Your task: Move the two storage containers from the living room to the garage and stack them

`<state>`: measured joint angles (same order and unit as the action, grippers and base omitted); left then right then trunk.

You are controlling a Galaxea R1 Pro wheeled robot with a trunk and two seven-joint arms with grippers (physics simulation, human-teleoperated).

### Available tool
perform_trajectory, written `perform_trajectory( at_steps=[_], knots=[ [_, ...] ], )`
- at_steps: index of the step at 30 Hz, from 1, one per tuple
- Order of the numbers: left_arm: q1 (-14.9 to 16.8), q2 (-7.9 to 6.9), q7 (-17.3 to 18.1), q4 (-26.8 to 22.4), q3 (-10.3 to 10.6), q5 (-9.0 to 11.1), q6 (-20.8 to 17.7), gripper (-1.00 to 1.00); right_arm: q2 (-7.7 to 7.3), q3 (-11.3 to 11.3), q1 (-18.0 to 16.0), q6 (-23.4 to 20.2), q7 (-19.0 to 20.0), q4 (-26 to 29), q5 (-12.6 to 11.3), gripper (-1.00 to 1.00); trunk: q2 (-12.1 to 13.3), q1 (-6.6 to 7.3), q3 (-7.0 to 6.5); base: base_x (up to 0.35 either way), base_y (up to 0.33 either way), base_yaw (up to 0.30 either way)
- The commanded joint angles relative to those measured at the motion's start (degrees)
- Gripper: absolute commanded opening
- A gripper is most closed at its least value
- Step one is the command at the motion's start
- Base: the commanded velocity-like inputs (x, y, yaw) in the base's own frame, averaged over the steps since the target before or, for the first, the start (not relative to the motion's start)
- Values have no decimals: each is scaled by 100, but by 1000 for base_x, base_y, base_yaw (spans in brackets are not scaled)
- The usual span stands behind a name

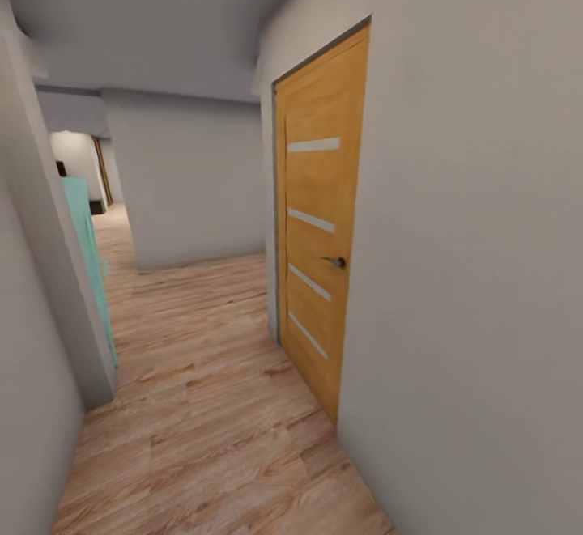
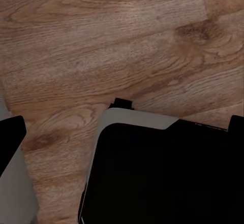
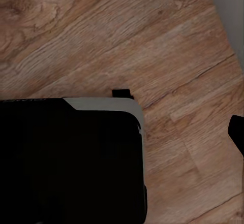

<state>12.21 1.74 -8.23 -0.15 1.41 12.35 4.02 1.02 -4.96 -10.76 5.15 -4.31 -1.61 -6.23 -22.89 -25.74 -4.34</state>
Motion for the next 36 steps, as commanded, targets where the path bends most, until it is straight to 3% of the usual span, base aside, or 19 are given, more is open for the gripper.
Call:
perform_trajectory(
  at_steps=[1, 11, 36],
  knots=[
    [2, 2, -12, 6, 17, 39, 20, 100, 11, -49, -5, 36, -13, -16, -57, 100, -3, -5, 2, 298, 0, 289],
    [2, 2, -12, 6, 17, 39, 20, 100, 34, -56, -5, 53, -14, -15, -47, 100, -3, -5, 2, 223, 0, 298],
    [3, 28, -14, 6, 17, 38, 23, 100, 3, -56, -5, 56, -14, -15, -65, 100, -3, -5, 2, 11, 0, 294]
  ],
)
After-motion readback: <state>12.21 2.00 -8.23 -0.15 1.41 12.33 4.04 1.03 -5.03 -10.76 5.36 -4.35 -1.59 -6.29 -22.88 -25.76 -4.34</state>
